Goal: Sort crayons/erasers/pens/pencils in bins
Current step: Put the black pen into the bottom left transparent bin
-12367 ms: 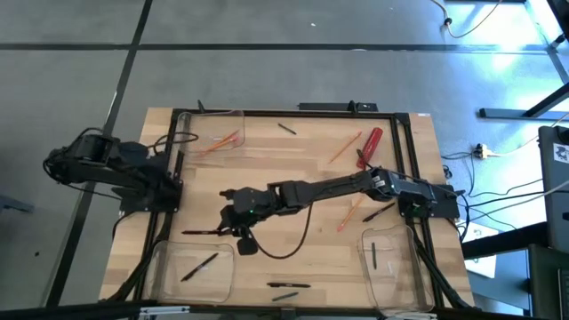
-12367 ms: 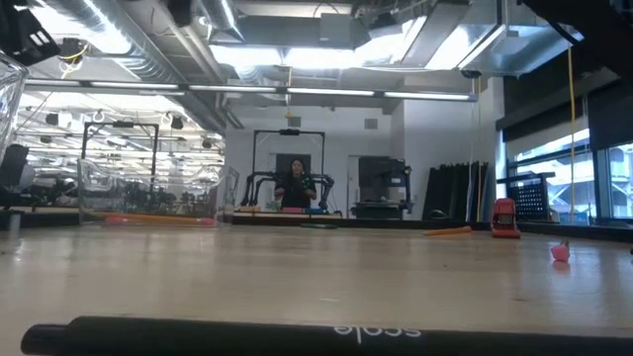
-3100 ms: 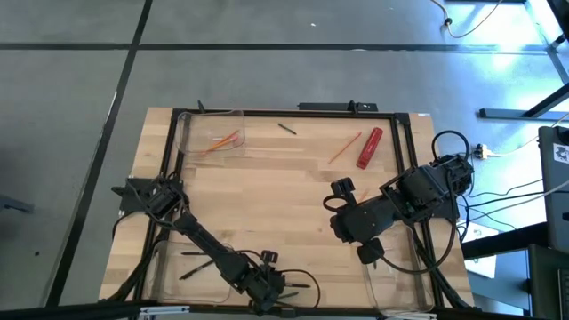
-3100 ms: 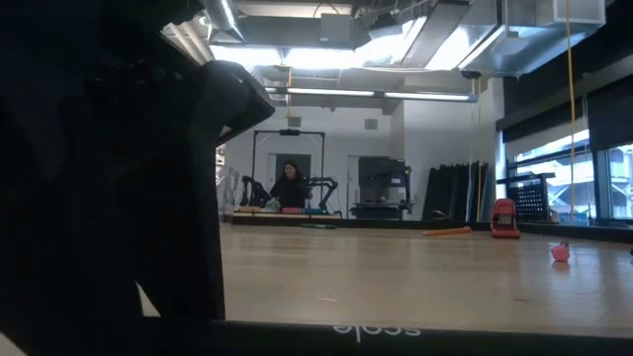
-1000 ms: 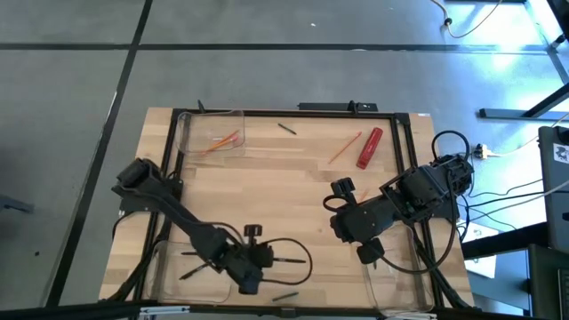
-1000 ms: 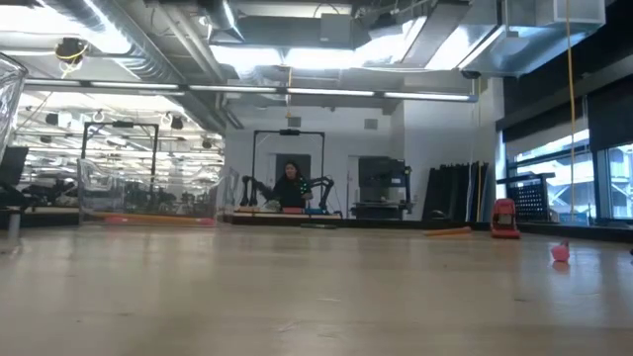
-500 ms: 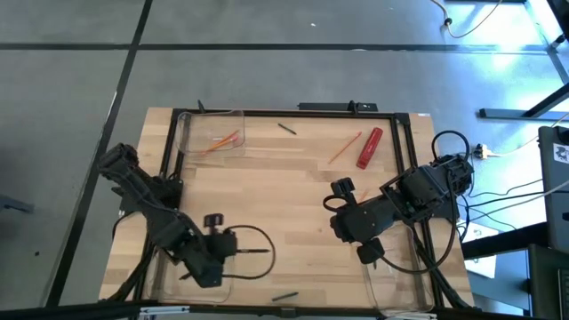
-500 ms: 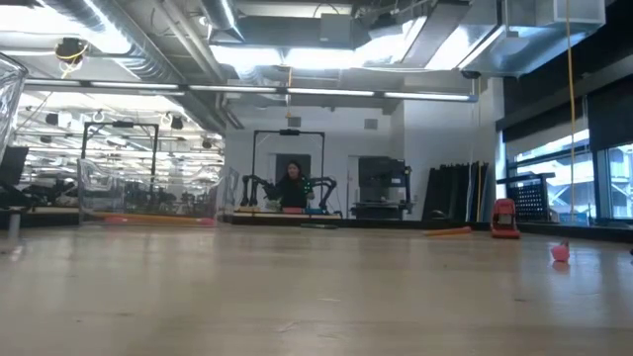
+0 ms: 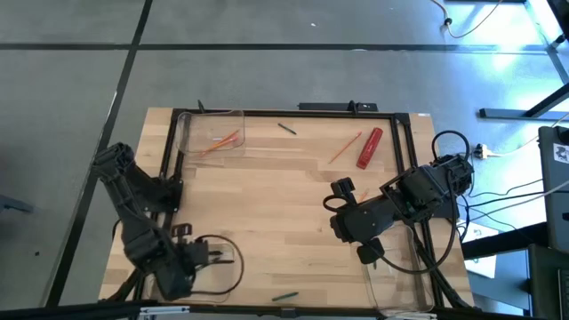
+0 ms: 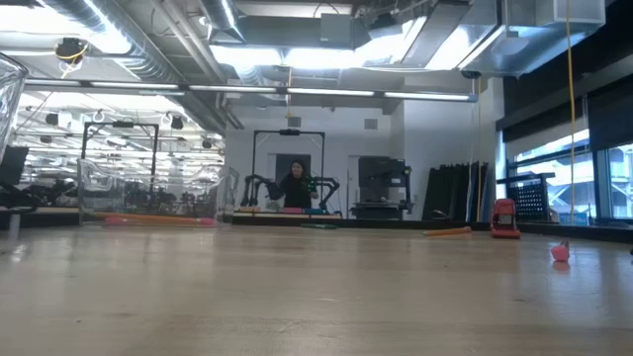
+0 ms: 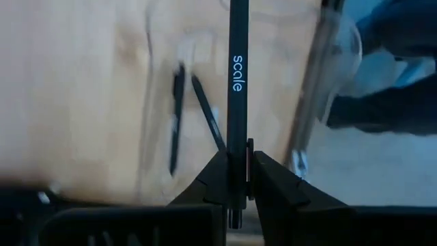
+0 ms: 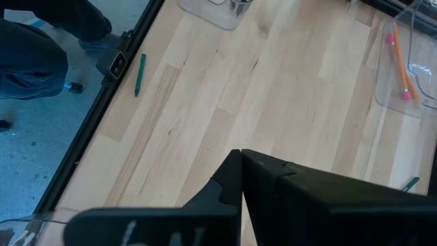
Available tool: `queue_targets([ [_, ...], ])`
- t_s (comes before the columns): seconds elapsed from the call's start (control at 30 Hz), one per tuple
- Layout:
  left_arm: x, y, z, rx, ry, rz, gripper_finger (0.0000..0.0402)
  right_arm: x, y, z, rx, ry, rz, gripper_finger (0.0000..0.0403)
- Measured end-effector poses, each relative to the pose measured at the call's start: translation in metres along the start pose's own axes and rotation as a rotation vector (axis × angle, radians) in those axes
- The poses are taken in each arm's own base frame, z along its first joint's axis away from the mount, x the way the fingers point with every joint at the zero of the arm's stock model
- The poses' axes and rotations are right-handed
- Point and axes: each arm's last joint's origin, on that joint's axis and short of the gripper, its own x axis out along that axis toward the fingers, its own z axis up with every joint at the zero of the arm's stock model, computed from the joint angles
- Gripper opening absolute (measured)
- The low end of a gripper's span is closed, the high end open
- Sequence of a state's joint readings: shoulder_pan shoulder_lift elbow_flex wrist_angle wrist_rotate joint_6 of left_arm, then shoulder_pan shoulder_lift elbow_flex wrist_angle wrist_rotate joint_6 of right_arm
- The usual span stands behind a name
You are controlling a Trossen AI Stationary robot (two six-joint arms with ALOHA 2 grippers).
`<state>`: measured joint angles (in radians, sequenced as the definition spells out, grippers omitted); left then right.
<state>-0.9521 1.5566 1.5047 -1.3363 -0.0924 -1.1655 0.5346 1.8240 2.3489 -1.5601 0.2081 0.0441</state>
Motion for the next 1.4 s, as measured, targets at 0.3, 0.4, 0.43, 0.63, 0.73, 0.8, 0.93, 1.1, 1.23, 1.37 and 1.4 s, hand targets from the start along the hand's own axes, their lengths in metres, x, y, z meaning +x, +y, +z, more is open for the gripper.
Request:
queue_targets([
  [0.3, 0.010, -0.006, -0.029, -0.081, 0.037, 0.034, 0.0041, 0.000, 0.000, 0.002, 0.000, -0.020, 0.001, 0.0010],
  [0.4, 0.023, -0.006, -0.035, -0.076, 0.053, 0.035, 0.0041, 0.000, 0.000, 0.003, -0.015, -0.027, 0.001, 0.0010],
  [0.43, 0.027, -0.006, -0.037, -0.074, 0.068, 0.033, 0.0041, 0.000, 0.000, 0.003, -0.019, -0.029, 0.000, 0.0010],
  [0.63, 0.059, -0.001, -0.045, -0.074, 0.131, 0.033, 0.0041, 0.000, 0.000, 0.004, -0.019, -0.038, -0.007, 0.0010],
  [0.73, 0.072, 0.001, -0.047, -0.076, 0.141, 0.017, 0.0041, 0.000, 0.000, 0.004, -0.019, -0.039, -0.007, 0.0010],
  [0.8, 0.077, 0.002, -0.048, -0.071, 0.140, 0.013, 0.0041, 0.000, 0.000, 0.004, -0.018, -0.038, -0.008, 0.0010],
  [0.93, 0.086, 0.004, -0.049, -0.071, 0.139, 0.011, 0.0041, 0.000, 0.000, 0.004, -0.018, -0.038, -0.008, 0.0010],
  [1.1, 0.090, 0.006, -0.050, -0.072, 0.140, 0.015, 0.0041, 0.000, 0.000, 0.004, -0.018, -0.039, -0.008, 0.0010],
  [1.23, 0.090, 0.006, -0.050, -0.077, 0.139, 0.015, 0.0041, 0.000, 0.000, 0.004, -0.018, -0.039, -0.009, 0.0010],
  [1.37, 0.090, 0.006, -0.050, -0.087, 0.133, 0.018, 0.0041, 0.000, 0.000, 0.004, -0.018, -0.039, -0.009, 0.0010],
  [1.4, 0.090, 0.006, -0.050, -0.104, 0.132, 0.022, 0.0042, 0.000, 0.000, 0.004, -0.018, -0.039, -0.009, 0.0010],
])
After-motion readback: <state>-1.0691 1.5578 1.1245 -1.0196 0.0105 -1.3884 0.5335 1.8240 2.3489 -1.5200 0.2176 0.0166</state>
